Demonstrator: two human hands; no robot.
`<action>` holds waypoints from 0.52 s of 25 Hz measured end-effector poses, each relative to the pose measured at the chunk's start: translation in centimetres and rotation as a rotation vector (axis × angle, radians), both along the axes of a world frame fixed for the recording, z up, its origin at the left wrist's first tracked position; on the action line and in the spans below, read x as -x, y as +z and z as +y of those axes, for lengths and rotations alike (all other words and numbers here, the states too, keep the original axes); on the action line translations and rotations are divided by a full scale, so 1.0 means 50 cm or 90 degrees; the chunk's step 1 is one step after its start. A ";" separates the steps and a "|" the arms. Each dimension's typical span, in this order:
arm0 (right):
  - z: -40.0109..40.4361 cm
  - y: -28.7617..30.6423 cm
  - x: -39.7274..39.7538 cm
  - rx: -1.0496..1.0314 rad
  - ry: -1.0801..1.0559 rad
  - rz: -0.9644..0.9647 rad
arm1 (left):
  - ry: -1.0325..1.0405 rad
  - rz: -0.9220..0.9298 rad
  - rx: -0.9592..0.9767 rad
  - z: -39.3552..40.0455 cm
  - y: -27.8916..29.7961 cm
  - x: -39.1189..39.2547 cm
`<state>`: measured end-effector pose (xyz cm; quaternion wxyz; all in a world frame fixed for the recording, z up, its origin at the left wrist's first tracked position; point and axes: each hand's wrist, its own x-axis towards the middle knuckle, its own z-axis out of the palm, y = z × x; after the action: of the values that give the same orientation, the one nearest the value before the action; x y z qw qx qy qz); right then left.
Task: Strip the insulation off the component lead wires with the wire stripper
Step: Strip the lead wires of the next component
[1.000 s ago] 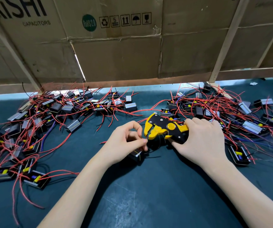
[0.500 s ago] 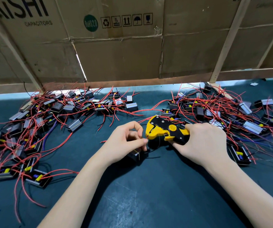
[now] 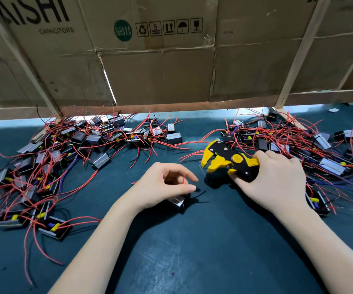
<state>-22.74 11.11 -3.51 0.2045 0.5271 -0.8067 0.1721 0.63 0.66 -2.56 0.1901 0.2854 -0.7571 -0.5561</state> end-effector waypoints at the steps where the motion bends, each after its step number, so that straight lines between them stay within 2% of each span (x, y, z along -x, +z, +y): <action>1: 0.001 -0.001 0.004 -0.005 -0.003 0.002 | -0.008 -0.018 0.013 0.000 0.000 0.000; 6: 0.007 0.003 0.003 -0.043 0.032 0.026 | -0.011 -0.053 0.081 0.006 -0.003 0.006; 13: 0.015 0.014 -0.002 -0.030 0.082 0.028 | 0.002 -0.050 0.140 0.006 -0.012 0.013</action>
<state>-22.65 11.85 -2.83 0.1981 0.5863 -0.7702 0.1544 -0.02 0.94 -3.15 0.1911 0.2858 -0.8199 -0.4577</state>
